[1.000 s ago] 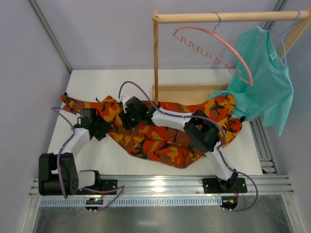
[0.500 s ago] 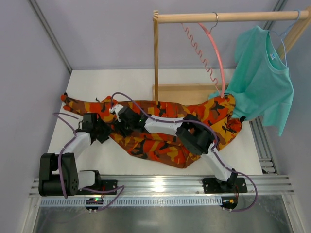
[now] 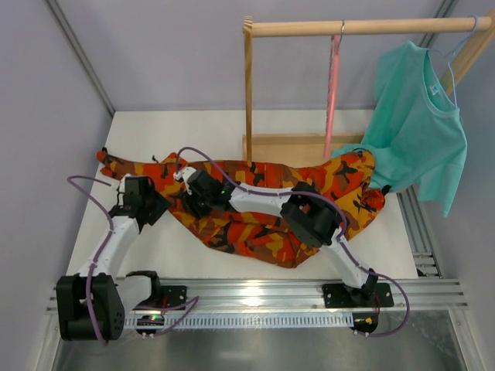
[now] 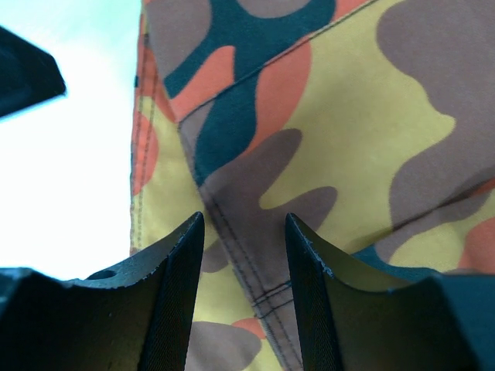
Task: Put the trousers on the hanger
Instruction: Fold the trousers
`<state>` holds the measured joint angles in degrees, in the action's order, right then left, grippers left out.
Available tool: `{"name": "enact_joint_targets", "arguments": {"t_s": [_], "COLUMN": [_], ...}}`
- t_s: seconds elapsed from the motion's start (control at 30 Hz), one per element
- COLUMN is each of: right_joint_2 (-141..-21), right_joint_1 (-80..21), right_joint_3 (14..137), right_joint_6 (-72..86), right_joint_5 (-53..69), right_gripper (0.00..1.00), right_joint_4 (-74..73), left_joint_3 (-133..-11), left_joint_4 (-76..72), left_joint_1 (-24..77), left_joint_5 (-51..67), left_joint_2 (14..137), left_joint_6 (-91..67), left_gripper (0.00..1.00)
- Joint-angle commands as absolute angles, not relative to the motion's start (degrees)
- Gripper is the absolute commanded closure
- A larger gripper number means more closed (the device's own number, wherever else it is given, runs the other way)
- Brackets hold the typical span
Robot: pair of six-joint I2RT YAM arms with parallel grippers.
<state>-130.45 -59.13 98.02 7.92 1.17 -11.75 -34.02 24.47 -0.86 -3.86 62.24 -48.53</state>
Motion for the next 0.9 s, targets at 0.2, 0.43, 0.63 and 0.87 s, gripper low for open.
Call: {"name": "enact_joint_targets", "arguments": {"t_s": [0.2, 0.43, 0.63, 0.87], "right_joint_2": [-131.57, -131.31, -132.10, -130.78], "right_joint_1": [-62.75, -62.75, -62.75, -62.14], "right_joint_3": [101.33, 100.98, 105.20, 107.05], "right_joint_6": [6.07, 6.42, 7.29, 7.64], "right_joint_5": [-3.77, -11.86, -13.62, -14.68], "right_gripper": [0.52, 0.80, 0.96, 0.96], "right_joint_4": [-11.86, -12.56, -13.97, -13.89], "left_joint_3": [-34.01, -30.76, -30.41, -29.53], "left_joint_4": [27.25, 24.44, 24.52, 19.25], "left_joint_1": [-0.88, -0.88, -0.97, -0.88], "left_joint_5": [-5.19, -3.52, -5.27, -2.20], "left_joint_2": [59.85, 58.80, 59.50, 62.92], "left_joint_6": [-47.72, -49.92, -49.66, -50.36], "left_gripper": [0.50, 0.51, 0.50, 0.48]}}
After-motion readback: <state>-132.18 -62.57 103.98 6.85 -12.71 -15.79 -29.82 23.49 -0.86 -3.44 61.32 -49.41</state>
